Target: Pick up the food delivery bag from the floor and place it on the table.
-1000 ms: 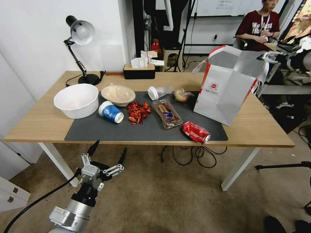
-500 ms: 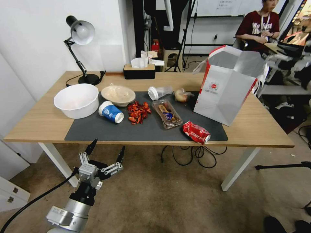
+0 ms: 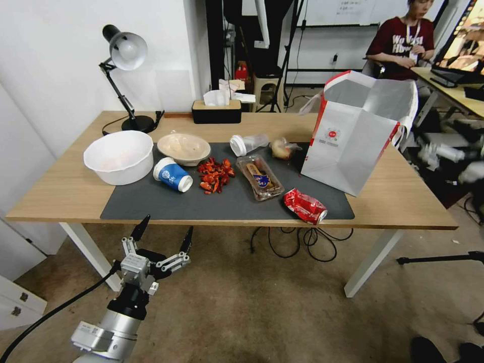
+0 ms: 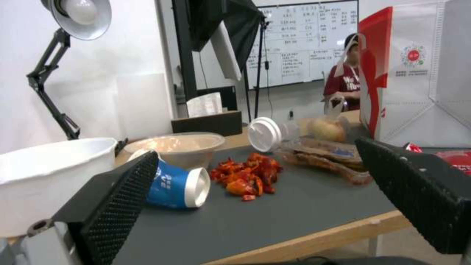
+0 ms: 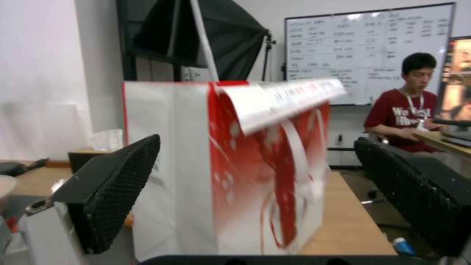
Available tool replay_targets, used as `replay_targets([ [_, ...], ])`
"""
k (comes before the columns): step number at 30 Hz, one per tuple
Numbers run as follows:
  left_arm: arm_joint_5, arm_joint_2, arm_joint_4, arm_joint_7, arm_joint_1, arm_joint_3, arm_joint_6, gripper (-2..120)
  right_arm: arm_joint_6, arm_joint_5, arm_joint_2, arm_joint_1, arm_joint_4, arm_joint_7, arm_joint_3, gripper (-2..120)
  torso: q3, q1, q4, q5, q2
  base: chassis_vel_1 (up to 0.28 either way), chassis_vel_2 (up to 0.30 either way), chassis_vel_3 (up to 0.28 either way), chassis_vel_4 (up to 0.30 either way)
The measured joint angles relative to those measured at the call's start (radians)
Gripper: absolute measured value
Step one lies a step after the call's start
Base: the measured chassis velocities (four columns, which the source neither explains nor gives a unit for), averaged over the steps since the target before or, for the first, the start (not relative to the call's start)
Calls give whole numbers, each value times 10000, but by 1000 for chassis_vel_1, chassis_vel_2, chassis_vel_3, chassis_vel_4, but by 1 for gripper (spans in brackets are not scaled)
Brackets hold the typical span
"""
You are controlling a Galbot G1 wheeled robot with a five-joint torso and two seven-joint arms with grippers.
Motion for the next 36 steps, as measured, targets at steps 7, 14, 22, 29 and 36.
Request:
replay_targets([
  [7, 17, -21, 154, 37, -75, 75, -62, 100, 743, -825, 1127, -550, -379, -351, -510, 100, 0, 1, 3, -2, 0, 0, 0, 0, 0],
  [14, 30, -18, 359, 106, -115, 84, -191, 100, 1306, -1518, 2144, -847, -932, -618, -1138, 100, 1, 1, 1, 1, 0, 0, 0, 0, 0],
  [22, 123, -5, 956, 216, -137, 124, -626, 100, 1599, -2263, 2809, -1042, -1434, -688, -1999, 100, 1, 1, 1, -1, 0, 0, 0, 0, 0],
  [29, 20, -19, 1287, 154, -156, 158, -936, 100, 1648, -2702, 2978, -1087, -1464, -731, -2505, 100, 1, 1, 2, 0, -1, 0, 0, 0, 0],
  [36, 35, -8, 1231, -37, -128, 138, -972, 100, 1575, -2835, 2931, -1121, -1313, -743, -2552, 100, 1, 1, 1, 0, -1, 0, 0, 0, 0],
])
